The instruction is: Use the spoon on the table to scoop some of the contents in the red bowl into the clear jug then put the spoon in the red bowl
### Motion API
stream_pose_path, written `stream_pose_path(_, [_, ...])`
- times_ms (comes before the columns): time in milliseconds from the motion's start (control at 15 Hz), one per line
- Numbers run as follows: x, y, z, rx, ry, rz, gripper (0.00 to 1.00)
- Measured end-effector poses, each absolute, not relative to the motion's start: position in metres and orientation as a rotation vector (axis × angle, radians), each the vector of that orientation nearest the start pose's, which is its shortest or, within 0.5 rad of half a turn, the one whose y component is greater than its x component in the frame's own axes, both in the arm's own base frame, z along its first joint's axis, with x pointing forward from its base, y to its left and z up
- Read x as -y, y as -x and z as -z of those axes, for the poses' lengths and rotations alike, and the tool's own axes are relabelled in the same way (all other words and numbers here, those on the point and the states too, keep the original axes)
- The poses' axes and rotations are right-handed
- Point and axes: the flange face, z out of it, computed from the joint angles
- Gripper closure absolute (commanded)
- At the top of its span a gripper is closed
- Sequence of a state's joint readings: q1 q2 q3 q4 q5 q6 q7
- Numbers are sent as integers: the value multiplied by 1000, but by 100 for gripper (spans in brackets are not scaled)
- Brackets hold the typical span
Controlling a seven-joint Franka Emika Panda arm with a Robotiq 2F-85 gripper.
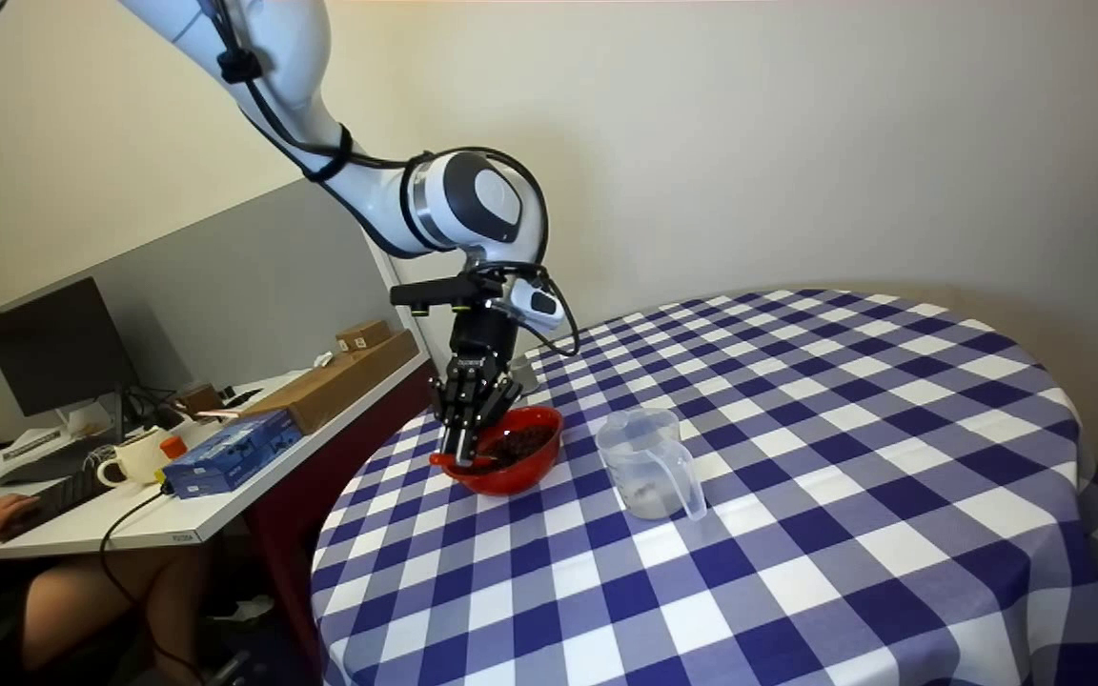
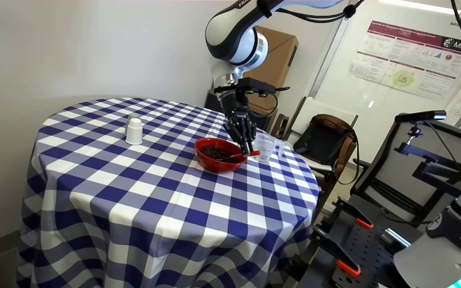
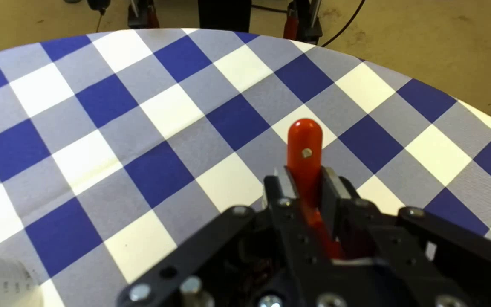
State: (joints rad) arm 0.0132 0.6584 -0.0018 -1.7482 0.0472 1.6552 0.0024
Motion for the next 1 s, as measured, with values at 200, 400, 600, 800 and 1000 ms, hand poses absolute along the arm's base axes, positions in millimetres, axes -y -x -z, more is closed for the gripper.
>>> stream_pose_path(200, [-19,-565,-167,34,2959,-1105,89])
stream_pose_path(400, [-26,-558,-168,77,3019,-1063,89])
stream_pose_path(600, [-33,-550,-171,111,3061,-1023,89])
stream_pose_path(800, [-38,-542,-176,140,3084,-985,89])
stream_pose_path(1000, [-42,-535,-183,164,3102,-942,89])
